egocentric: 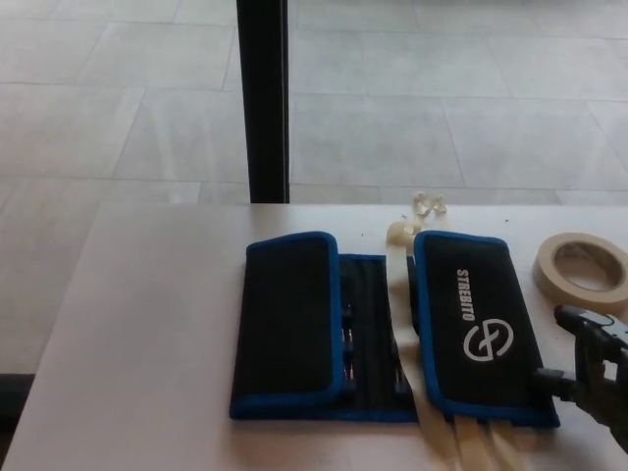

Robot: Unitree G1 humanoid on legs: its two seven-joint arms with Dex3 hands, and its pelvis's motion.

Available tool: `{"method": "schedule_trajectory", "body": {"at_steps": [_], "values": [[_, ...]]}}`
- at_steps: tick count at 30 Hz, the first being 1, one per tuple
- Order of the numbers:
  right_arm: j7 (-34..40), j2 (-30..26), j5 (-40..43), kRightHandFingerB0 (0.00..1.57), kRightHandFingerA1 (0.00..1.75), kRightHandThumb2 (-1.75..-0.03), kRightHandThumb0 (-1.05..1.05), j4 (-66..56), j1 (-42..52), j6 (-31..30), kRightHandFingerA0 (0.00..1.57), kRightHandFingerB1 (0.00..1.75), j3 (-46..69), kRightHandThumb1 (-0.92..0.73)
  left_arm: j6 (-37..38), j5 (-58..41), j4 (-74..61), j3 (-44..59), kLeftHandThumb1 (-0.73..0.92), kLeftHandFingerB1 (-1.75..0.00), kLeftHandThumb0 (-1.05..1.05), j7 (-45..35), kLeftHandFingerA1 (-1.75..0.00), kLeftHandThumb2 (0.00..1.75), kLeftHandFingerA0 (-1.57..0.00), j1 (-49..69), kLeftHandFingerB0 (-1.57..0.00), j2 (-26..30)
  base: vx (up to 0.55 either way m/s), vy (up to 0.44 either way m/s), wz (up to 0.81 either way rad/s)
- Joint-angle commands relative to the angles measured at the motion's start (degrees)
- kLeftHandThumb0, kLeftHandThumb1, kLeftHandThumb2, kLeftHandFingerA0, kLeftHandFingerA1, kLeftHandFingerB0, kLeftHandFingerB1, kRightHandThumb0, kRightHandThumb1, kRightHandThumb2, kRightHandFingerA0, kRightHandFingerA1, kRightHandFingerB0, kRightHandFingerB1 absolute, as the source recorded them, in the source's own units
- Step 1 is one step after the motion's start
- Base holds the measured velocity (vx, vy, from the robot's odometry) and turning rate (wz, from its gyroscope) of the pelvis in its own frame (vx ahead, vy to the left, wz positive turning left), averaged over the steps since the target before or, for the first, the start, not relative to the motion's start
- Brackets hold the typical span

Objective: The robot uses its right hand to lift an edge of the toolkit kept in middle of the desk and make one fold in it

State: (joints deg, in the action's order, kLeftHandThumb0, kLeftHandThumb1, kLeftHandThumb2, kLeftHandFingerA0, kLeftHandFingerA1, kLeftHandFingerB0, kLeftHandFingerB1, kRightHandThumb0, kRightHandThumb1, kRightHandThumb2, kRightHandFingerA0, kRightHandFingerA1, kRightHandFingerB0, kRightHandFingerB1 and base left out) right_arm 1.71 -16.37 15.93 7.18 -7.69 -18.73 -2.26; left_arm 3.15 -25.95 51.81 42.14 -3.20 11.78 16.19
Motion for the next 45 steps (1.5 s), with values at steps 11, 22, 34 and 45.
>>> {"method": "schedule_trajectory", "body": {"at_steps": [11, 22, 34, 45], "values": [[0.2, -1.3, -15.4, 0.30, 0.66, -1.04, -0.68, 5.3, -2.3, -1.8, 0.44, 0.55, -13.5, -0.70, -1.4, 0.3, -1.5, -0.5, 0.92, -0.41, -0.92, 0.4, -0.56, 0.90, -0.44, 0.5, -0.25, 2.2, 0.00, 0.000, 0.00], [-7.6, -2.9, 5.5, 0.17, 0.59, -1.00, -0.63, -15.2, -1.1, -18.2, 0.28, 0.50, 4.5, -0.77, -1.4, -0.3, -0.3, 0.0, 0.91, -0.43, -0.94, 0.8, -0.55, 0.89, -0.42, 0.7, -0.30, 2.6, 0.00, 0.000, 0.00], [-7.0, -13.8, 23.2, 0.30, 0.50, -0.66, -0.58, -20.1, -12.5, -34.2, 0.41, 0.41, 32.1, -0.89, -1.2, 0.1, -1.2, -0.4, 0.91, -0.42, -0.96, 0.5, -0.54, 0.91, -0.44, 1.6, -0.29, 2.2, 0.00, 0.000, 0.03], [-5.3, -26.8, 25.0, 0.36, 0.50, -0.66, -0.66, 10.9, -15.2, -26.7, 0.49, 0.41, 58.9, -0.86, -2.1, -0.3, -1.8, -0.4, 0.91, -0.43, -0.93, 0.5, -0.56, 0.91, -0.44, 1.1, -0.28, 2.0, 0.00, 0.000, 0.00]]}}
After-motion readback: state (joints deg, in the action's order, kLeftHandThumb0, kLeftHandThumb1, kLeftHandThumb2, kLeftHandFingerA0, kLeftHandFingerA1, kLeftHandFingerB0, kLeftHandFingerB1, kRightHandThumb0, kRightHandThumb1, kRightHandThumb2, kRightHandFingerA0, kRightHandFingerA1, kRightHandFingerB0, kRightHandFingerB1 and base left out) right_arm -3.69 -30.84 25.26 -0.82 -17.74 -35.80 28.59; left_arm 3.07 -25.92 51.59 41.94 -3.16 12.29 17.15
